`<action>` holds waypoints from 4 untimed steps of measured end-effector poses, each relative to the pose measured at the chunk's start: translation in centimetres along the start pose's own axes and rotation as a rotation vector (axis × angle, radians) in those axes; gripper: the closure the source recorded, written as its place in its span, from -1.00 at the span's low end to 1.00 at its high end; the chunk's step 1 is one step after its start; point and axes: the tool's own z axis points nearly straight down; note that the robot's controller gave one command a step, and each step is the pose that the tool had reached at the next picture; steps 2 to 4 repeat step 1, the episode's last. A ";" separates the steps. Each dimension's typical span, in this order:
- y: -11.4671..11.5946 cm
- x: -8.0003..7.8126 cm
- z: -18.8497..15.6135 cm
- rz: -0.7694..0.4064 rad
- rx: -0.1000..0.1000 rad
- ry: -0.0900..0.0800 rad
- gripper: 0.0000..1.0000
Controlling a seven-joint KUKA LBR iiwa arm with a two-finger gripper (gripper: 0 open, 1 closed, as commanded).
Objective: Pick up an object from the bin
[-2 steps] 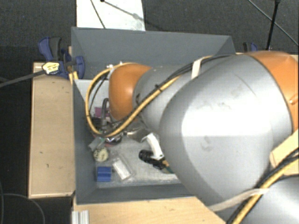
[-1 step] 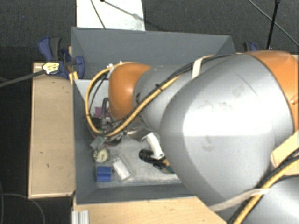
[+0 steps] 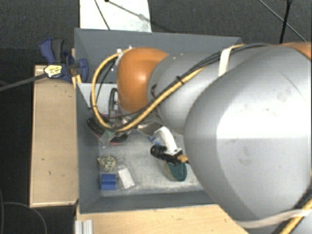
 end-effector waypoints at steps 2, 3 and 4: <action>0.1 -0.1 -3.7 -0.011 0.003 0.001 1.00; 0.1 -0.1 -3.7 -0.011 0.003 0.001 1.00; 0.1 -0.1 -3.7 -0.011 0.003 0.001 1.00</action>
Offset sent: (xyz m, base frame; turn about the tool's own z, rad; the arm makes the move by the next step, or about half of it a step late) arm 0.0001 0.0001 0.0347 0.0000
